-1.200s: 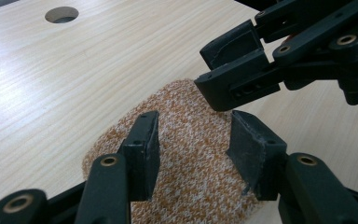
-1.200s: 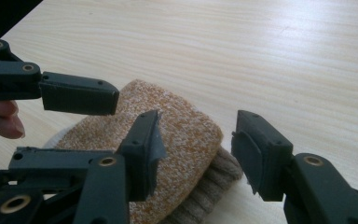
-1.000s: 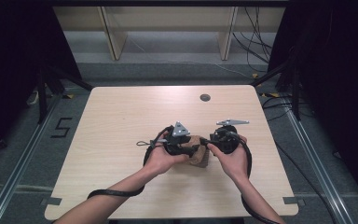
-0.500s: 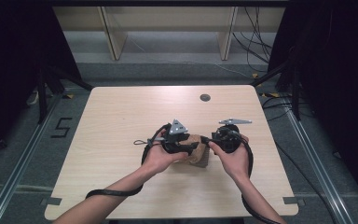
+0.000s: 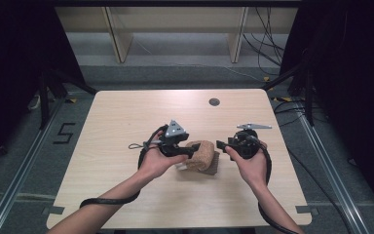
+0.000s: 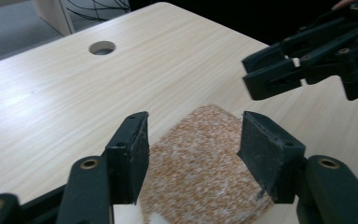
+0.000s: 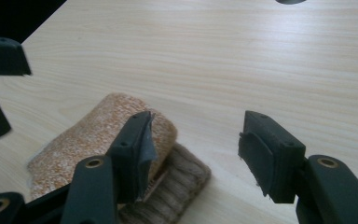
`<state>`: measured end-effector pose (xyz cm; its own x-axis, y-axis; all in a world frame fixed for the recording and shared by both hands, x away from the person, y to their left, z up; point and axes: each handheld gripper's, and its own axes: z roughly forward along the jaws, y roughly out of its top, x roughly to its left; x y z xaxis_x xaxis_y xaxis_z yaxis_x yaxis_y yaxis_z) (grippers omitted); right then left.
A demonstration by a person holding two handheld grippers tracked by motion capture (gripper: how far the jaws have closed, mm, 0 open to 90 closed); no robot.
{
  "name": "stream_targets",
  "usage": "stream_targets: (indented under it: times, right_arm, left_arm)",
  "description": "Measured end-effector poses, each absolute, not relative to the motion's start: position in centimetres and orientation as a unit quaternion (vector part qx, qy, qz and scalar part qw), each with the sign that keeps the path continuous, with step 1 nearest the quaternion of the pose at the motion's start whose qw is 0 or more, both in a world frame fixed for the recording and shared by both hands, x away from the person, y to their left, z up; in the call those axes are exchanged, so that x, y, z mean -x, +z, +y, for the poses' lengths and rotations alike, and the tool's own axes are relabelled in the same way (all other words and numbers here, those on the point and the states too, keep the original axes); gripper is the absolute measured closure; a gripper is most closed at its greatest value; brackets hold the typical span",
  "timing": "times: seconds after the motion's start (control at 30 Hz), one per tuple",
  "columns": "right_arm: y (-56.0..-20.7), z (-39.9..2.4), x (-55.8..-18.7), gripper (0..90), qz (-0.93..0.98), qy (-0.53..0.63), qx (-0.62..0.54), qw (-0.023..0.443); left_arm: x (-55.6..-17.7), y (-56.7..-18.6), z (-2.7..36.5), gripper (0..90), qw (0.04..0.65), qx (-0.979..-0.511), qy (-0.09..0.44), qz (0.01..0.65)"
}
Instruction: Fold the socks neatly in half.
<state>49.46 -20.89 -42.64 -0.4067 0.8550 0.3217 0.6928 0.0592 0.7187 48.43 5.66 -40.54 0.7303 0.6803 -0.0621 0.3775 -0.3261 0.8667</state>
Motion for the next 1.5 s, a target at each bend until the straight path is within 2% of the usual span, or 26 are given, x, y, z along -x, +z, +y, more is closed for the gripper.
stream_targets:
  times: [0.03,0.23,0.27,0.5,0.53,0.73,1.3,1.5]
  right_arm:
    - [-42.8,-21.3,-49.6,43.6,0.731,0.427,-0.521,0.107]
    - [-43.2,-22.0,-49.2,43.2,0.72,0.421,-0.544,0.092]
    - [-43.4,-22.4,-49.3,43.1,0.731,0.415,-0.53,0.11]
    - [-43.7,-23.2,-48.5,42.3,0.719,0.419,-0.545,0.102]
    - [-43.8,-23.5,-48.5,42.0,0.727,0.417,-0.534,0.116]
    - [-44.1,-24.5,-47.8,39.9,0.726,0.412,-0.538,0.119]
    - [-45.4,-27.5,-46.1,36.0,0.729,0.405,-0.535,0.135]
    - [-46.1,-28.5,-45.5,34.4,0.739,0.397,-0.523,0.153]
  left_arm:
    - [-48.4,-40.5,5.9,40.6,0.479,-0.795,0.162,0.336]
    - [-48.5,-40.8,7.5,38.0,0.477,-0.789,0.169,0.348]
    - [-48.4,-40.8,7.7,37.7,0.476,-0.787,0.173,0.352]
    - [-48.2,-40.9,9.8,35.4,0.472,-0.786,0.19,0.35]
    - [-48.1,-40.8,10.1,34.9,0.473,-0.785,0.193,0.35]
    - [-47.9,-40.9,11.6,33.1,0.468,-0.786,0.209,0.346]
    - [-47.1,-41.2,17.1,32.9,0.417,-0.798,0.274,0.337]
    - [-46.3,-42.3,19.9,32.7,0.434,-0.778,0.279,0.358]
